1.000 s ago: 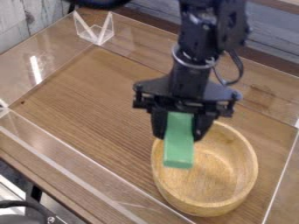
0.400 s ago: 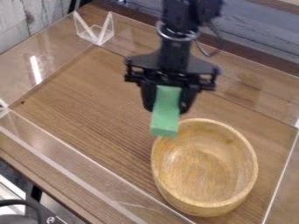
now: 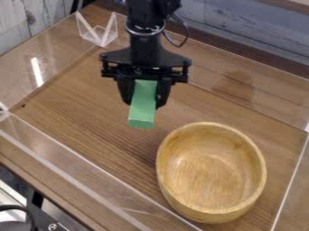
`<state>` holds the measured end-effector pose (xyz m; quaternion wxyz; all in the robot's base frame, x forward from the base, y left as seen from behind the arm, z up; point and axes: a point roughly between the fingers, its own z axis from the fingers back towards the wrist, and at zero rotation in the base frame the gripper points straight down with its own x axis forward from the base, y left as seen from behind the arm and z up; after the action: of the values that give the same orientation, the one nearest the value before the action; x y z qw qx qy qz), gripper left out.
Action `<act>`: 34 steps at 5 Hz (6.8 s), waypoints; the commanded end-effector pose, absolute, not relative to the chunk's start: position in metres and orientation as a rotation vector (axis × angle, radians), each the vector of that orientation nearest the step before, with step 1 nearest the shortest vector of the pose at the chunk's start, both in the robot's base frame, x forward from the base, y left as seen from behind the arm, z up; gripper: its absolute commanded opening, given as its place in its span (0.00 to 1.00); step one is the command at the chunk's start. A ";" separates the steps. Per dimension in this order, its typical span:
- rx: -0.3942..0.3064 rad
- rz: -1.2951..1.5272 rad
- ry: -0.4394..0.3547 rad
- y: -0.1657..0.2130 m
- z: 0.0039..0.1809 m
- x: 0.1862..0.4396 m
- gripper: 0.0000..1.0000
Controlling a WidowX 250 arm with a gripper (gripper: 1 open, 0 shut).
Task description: Remove the green block from the brown bowl and put it on the table
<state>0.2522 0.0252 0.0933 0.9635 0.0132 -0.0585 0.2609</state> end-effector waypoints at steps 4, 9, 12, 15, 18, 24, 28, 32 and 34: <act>0.013 0.487 -0.147 0.032 0.105 0.296 0.00; 0.032 0.705 -0.140 0.054 0.100 0.307 0.00; 0.042 0.732 -0.128 0.056 0.072 0.314 0.00; 0.028 0.727 -0.129 0.074 0.067 0.324 0.00; 0.033 0.842 -0.134 0.096 0.061 0.315 0.00; -0.016 0.653 -0.122 0.108 0.091 0.326 1.00; -0.043 0.699 -0.137 0.095 0.106 0.335 1.00; -0.075 0.553 -0.164 0.082 0.128 0.345 1.00; -0.082 0.493 -0.181 0.088 0.143 0.345 1.00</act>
<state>0.3392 0.0852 0.1111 0.9670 -0.0419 -0.0412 0.2478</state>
